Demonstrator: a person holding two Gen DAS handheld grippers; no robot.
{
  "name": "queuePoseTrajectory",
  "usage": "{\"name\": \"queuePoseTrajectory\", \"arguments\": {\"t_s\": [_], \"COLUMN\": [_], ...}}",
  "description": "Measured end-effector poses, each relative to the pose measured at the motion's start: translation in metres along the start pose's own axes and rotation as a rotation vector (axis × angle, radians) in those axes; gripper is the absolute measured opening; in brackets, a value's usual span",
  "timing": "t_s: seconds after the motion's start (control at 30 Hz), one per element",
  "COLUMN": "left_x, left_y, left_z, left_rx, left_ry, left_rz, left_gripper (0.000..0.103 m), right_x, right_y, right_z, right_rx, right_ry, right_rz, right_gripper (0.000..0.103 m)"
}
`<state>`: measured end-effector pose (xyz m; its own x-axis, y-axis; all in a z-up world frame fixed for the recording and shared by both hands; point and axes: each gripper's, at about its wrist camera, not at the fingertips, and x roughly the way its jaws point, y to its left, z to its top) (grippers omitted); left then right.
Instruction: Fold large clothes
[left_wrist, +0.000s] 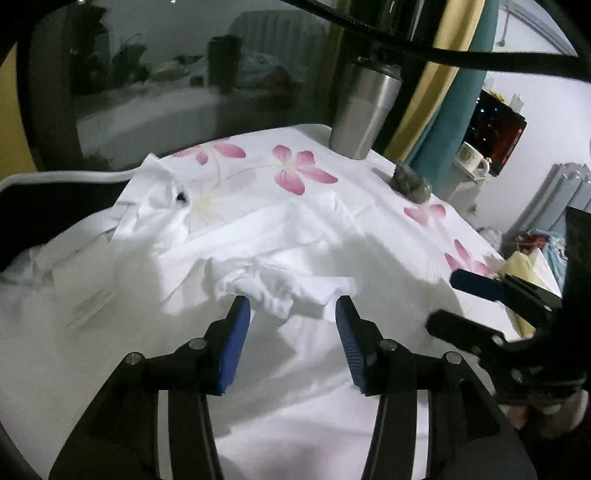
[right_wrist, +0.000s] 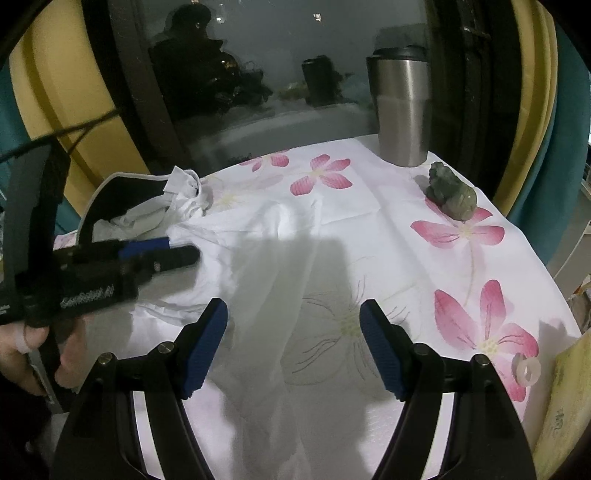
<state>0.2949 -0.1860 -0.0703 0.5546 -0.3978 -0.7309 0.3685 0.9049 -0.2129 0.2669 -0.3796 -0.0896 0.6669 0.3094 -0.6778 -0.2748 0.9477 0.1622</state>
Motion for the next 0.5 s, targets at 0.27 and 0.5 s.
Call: {"name": "queuePoseTrajectory", "arguments": {"t_s": [0.27,0.5], "left_x": [-0.058,-0.067], "left_y": [0.041,0.096], "left_z": [-0.025,-0.053], "left_rx": [-0.02,-0.081], "left_ry": [-0.042,0.017], "left_rz": [0.054,0.141], "left_gripper": [0.051,0.051], "right_x": [0.012,0.037], "right_y": [0.018,0.04], "right_z": [0.012,0.042], "right_rx": [-0.051,-0.17], "right_ry": [0.005,0.036], "right_rz": [-0.004,0.038], "right_gripper": [0.074,0.074]}}
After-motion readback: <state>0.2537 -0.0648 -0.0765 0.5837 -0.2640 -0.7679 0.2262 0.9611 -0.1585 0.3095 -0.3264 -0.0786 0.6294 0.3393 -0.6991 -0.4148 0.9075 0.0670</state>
